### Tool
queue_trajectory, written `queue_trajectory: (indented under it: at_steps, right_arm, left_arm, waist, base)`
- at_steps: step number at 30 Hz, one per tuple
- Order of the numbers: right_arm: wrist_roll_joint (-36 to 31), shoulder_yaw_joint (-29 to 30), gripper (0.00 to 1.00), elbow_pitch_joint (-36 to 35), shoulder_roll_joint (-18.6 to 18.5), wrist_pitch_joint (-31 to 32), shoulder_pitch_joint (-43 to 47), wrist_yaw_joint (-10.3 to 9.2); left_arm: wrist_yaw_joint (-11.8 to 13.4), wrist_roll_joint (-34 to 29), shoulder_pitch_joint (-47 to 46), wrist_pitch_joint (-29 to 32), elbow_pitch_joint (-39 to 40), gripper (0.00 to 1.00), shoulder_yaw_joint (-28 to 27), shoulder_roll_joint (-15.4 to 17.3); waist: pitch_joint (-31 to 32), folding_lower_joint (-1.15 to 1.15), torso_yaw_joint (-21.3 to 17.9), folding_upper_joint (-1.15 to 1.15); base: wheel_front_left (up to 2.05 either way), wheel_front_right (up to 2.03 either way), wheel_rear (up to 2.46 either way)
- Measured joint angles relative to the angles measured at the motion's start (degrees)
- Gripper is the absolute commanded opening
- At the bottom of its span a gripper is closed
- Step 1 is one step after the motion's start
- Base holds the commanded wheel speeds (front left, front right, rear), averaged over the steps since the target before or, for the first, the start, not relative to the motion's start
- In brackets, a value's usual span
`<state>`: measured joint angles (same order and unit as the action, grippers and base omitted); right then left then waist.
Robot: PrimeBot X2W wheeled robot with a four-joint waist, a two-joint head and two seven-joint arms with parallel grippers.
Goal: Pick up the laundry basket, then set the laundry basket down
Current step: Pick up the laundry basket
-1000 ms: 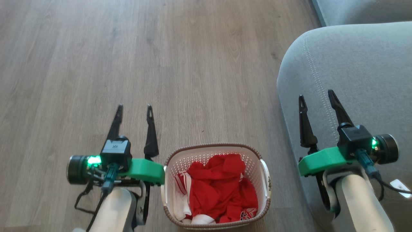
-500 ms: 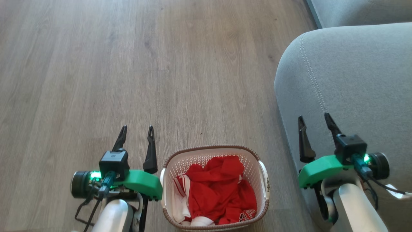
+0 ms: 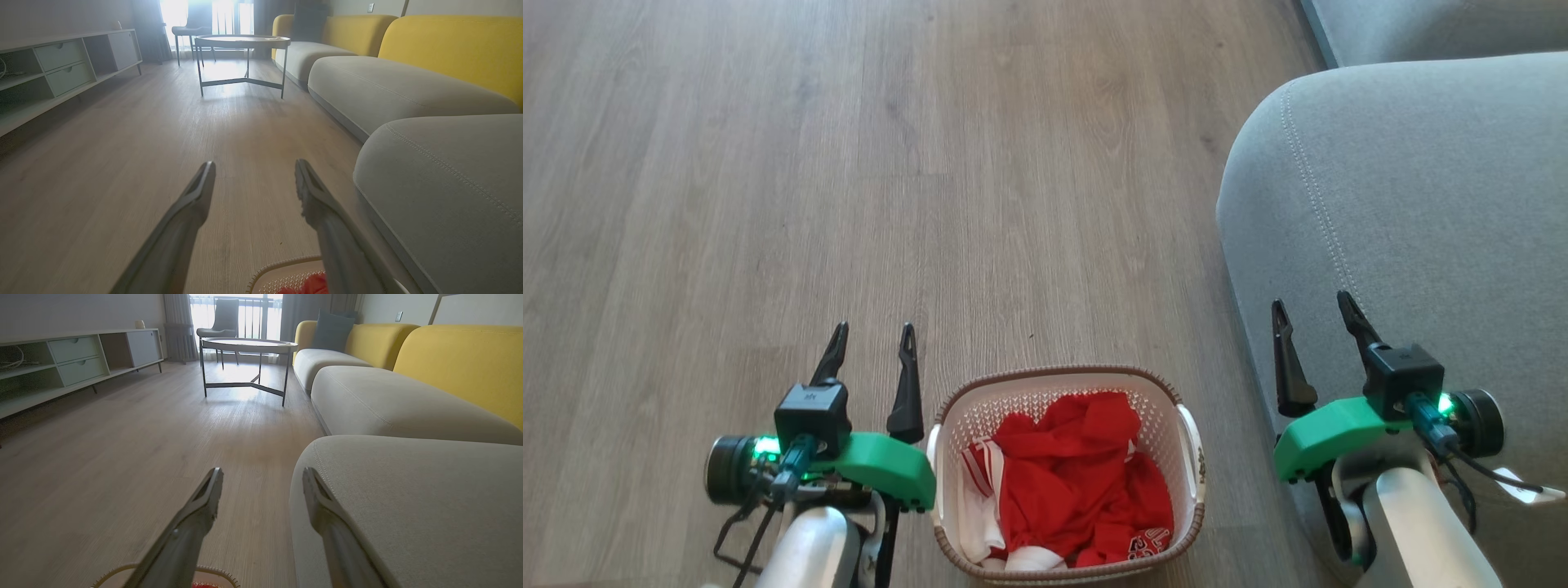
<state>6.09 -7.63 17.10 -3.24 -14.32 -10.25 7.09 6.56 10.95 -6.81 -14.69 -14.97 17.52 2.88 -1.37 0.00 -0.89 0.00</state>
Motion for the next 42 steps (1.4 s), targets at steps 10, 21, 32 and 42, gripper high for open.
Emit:
queue_trajectory:
  at_steps: [10, 21, 32, 42]
  right_arm:
    - [-0.2, -0.1, 1.00, 0.0, 0.0, 0.0, 0.0, 0.00]
    - [-1.0, 0.9, 1.00, 7.6, 0.0, 0.0, -3.3, 0.00]
    - [3.5, 0.6, 1.00, 24.8, 0.0, 0.0, -14.9, 0.00]
    - [10.5, -6.7, 1.00, 39.1, -0.1, 1.8, -25.9, 0.00]
  left_arm:
    - [0.0, 0.2, 0.0, 0.0, -1.1, 1.00, 0.1, 0.0]
    - [0.0, 1.4, -1.8, 0.0, -7.0, 1.00, 1.6, 0.0]
    - [-1.0, 3.4, -14.1, 0.0, -22.9, 1.00, 6.0, -0.2]
    - [-1.6, 7.8, -24.3, 0.0, -35.4, 1.00, 11.6, -0.6]
  waist:
    - [-0.3, 0.00, 0.0, 0.00]
    - [-6.0, 0.00, 0.1, 0.00]
    - [-16.5, 0.01, 0.1, 0.00]
    - [-25.8, 0.02, 0.0, 0.00]
  base:
    - [0.00, 0.00, 0.00]
    - [0.00, 0.00, 0.00]
    - [0.00, 0.00, 0.00]
    - [0.00, 0.00, 0.00]
